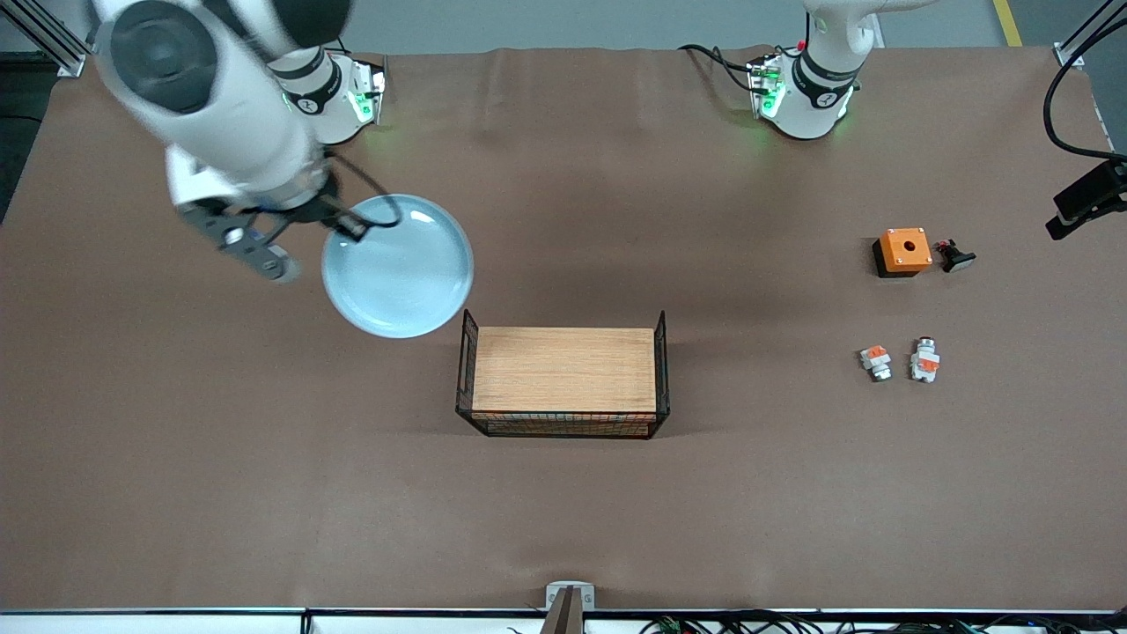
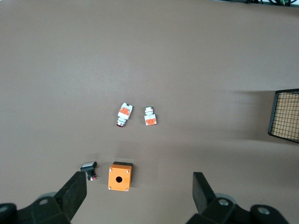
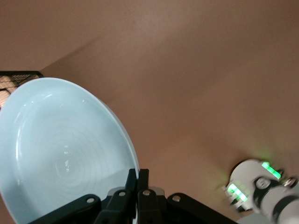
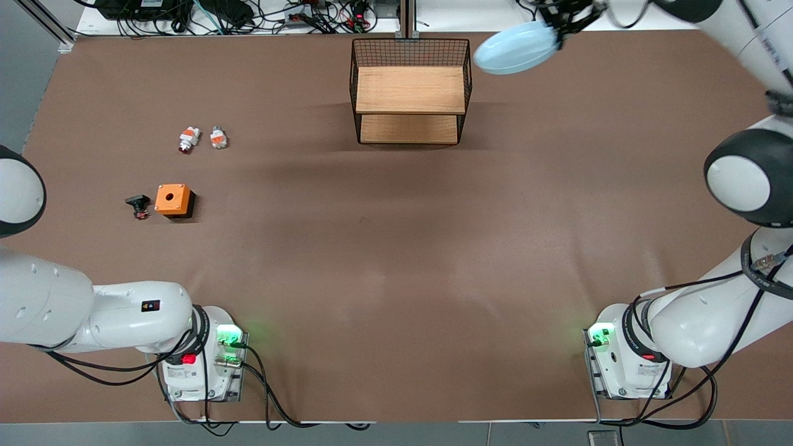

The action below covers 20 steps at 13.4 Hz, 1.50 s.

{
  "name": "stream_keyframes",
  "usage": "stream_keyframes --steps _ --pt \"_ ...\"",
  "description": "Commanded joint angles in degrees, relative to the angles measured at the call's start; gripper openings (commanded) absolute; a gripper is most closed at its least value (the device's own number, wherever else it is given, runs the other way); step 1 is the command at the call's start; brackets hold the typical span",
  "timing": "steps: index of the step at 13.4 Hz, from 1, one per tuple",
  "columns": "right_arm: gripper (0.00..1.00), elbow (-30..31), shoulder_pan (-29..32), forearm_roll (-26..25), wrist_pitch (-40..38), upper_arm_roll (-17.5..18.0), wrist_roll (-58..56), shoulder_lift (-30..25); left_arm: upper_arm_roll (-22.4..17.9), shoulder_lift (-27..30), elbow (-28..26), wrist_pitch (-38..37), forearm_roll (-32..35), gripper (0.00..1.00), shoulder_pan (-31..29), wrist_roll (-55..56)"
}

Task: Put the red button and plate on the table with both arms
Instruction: 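Carry the blue plate away from the tray and lower it onto the table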

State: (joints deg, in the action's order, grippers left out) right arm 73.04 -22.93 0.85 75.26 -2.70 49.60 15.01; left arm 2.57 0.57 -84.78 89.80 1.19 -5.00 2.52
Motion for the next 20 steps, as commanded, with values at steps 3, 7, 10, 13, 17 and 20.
stream_keyframes --steps 3,7,10,13,17,20 --pt "0.00 9.2 13.0 -2.1 6.9 1.2 -28.4 -1.6 0.7 -0.8 2.4 -3.0 -0.8 1.00 0.3 1.1" --pt "0.01 19.5 21.7 -2.1 21.6 1.2 -44.3 -1.4 -0.4 -0.7 2.1 -5.4 -0.7 1.00 3.4 2.5" --pt "0.01 28.5 25.9 -2.1 35.2 1.2 -47.7 -0.9 -0.2 -0.7 1.4 -6.8 -0.6 1.00 4.4 2.6" --pt "0.02 37.4 27.9 -1.8 48.6 1.3 -49.6 -0.4 2.0 -0.1 -0.8 -6.0 -0.5 1.00 3.7 2.6" --pt "0.02 38.2 29.3 -1.5 55.0 1.3 -51.4 5.8 4.9 2.4 -5.7 -2.9 -0.6 1.00 3.0 3.3" --pt "0.02 37.9 30.5 -1.3 55.8 1.4 -52.9 8.9 5.7 3.6 -8.4 -1.0 -0.5 1.00 2.7 3.5"
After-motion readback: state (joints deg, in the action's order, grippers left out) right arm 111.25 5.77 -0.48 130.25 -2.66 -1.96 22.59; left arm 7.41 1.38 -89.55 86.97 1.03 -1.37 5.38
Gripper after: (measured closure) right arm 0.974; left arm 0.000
